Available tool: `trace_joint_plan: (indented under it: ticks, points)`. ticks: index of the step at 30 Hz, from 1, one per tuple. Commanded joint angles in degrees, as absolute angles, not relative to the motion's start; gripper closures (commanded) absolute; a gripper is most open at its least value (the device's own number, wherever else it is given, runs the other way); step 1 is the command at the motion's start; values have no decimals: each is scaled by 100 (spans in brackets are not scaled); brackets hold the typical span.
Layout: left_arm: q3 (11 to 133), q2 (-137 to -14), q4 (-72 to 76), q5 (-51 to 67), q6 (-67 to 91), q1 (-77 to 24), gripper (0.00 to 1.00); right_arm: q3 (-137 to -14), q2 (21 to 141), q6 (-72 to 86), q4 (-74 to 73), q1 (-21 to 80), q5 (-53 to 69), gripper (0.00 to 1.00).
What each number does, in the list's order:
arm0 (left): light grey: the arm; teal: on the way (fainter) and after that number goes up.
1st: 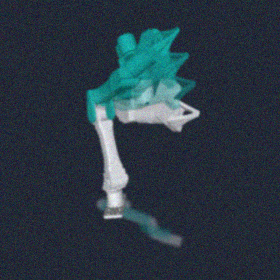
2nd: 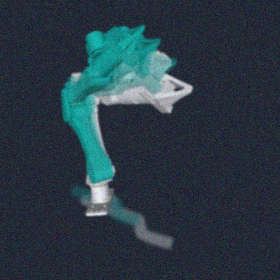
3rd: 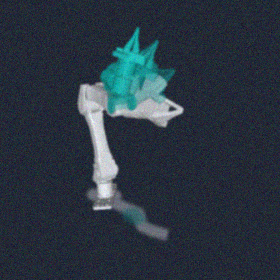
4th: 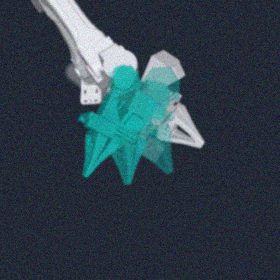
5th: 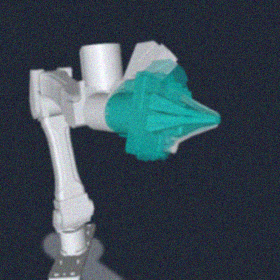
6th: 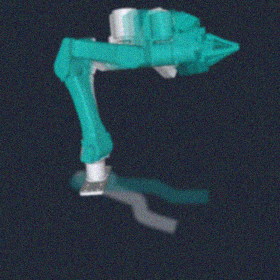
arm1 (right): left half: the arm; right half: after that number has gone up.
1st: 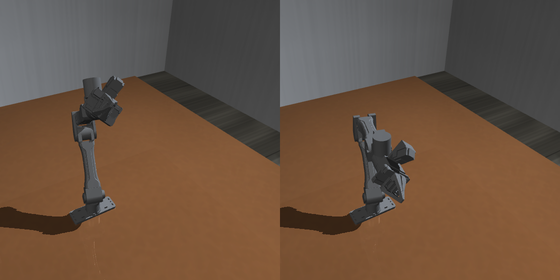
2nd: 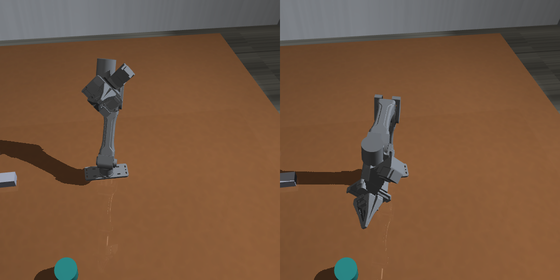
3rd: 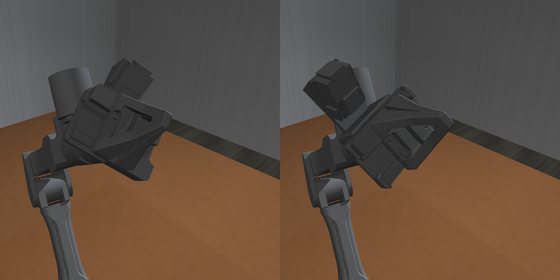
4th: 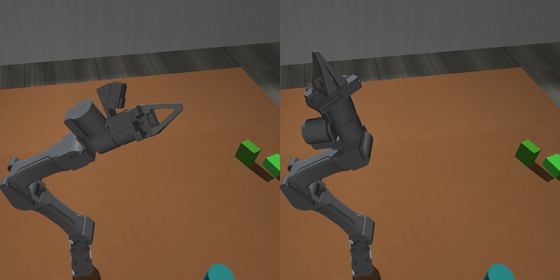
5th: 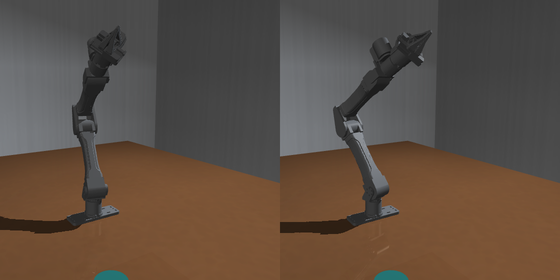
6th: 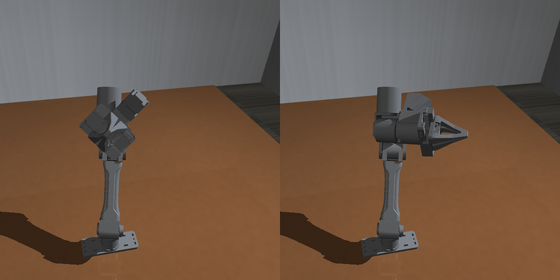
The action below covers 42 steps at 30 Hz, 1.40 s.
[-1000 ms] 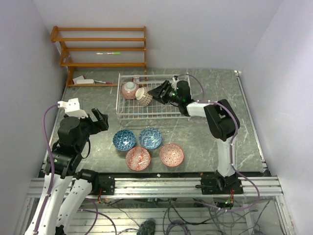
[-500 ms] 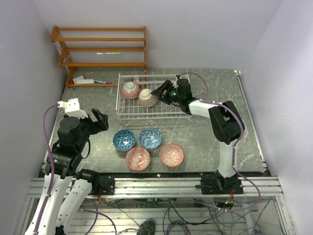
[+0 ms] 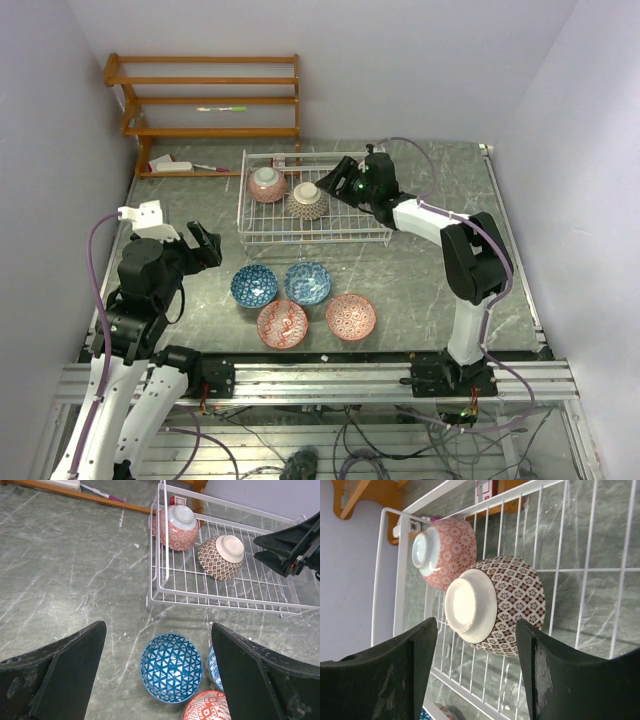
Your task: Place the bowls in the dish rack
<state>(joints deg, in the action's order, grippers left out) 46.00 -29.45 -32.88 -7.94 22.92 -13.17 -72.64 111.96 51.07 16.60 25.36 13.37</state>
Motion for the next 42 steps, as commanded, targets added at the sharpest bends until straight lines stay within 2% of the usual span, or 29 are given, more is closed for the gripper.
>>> trace_joint_plan:
  ticks: [1, 9, 13, 27, 42]
  points:
    - [4552, -2909, -3217, -863, 2259, -1240, 3, -7757, 11008, 4378, 744, 2702, 755, 36]
    - [4562, -2935, -3208, -836, 2250, -1235, 2, -8804, 10905, 2886, -983, 3856, -1008, 36]
    - [4553, -2909, -3208, -831, 2250, -1230, 2, -8929, 10954, 2833, -1323, 4155, -1393, 39]
    - [4554, -2911, -3217, -853, 2250, -1230, 2, -8843, 11443, 2657, -952, 4256, -2316, 44]
    - [4553, -2912, -3220, -863, 2253, -1230, 2, -9065, 12151, 2729, -343, 4025, -2683, 47]
